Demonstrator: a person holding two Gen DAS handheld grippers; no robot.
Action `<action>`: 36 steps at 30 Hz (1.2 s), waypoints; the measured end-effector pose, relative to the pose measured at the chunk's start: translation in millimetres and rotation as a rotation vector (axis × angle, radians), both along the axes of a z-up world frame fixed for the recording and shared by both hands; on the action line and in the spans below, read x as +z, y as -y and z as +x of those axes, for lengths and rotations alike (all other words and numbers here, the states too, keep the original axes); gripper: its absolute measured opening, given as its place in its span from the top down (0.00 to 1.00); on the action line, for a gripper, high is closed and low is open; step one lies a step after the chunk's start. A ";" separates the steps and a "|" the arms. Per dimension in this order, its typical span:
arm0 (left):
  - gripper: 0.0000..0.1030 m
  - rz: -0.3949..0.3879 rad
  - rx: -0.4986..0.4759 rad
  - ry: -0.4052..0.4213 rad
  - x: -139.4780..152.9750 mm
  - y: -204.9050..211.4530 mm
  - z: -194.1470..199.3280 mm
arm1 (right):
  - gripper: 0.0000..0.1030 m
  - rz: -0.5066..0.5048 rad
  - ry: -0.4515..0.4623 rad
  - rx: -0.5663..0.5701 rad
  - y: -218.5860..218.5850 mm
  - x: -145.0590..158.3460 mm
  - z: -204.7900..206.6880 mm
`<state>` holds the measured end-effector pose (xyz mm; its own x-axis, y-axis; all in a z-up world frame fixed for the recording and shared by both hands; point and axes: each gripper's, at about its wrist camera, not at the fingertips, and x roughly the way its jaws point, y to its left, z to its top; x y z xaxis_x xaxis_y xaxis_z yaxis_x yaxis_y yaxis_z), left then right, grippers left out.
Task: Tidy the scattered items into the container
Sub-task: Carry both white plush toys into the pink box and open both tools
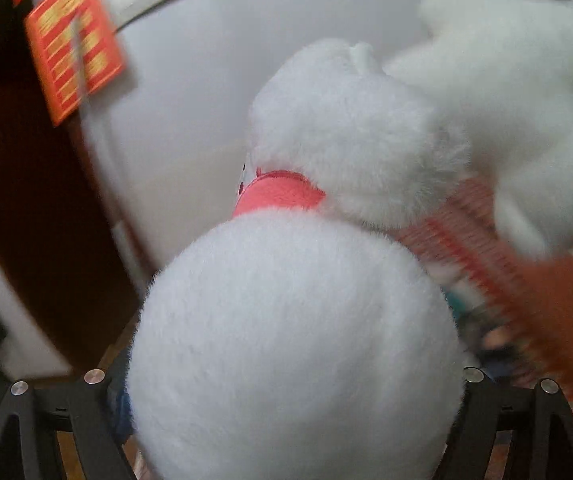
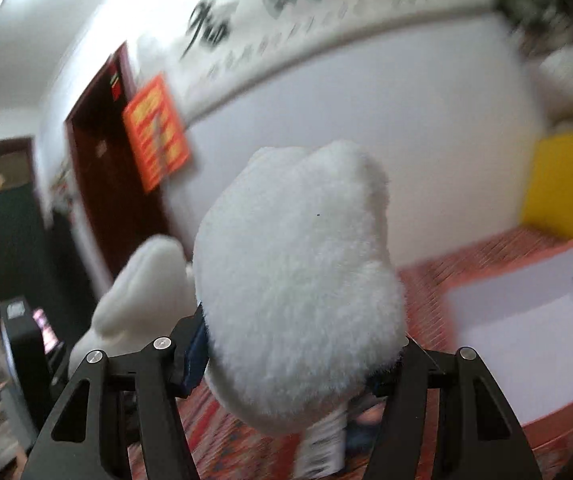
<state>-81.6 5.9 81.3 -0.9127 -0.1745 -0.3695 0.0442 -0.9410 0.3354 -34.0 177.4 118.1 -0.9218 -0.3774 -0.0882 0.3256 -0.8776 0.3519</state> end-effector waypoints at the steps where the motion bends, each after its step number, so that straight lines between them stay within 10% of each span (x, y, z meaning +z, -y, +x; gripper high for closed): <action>1: 0.15 -0.002 -0.038 -0.010 8.3 -11.9 -3.2 | 0.39 -0.007 -0.024 -0.052 -15.7 6.8 10.0; 10: 0.14 0.011 -0.283 0.034 17.4 -173.2 -28.3 | 0.39 -0.046 -0.045 -0.456 -136.4 17.0 46.7; 20: 0.07 0.106 -0.435 0.276 -10.5 -285.0 -110.0 | 0.28 -0.020 0.259 -0.527 -219.4 -53.5 -49.2; 24: 0.06 0.069 -0.439 0.295 -26.1 -292.9 -122.6 | 0.06 -0.010 0.478 -0.533 -236.0 -89.2 -103.4; 28: 0.04 0.002 -0.437 0.263 -33.6 -287.1 -108.0 | 0.05 0.015 0.586 -0.625 -251.4 -103.7 -109.2; 36: 0.04 0.196 -0.412 0.286 4.2 -194.4 -105.7 | 0.05 0.010 0.367 -0.704 -240.1 -67.7 -69.4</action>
<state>-187.2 200.3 85.5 -0.7489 0.2743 -0.6033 -0.4095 -0.9073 0.0957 -103.4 417.4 50.3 -0.8549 0.2857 -0.4330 -0.4423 -0.8376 0.3206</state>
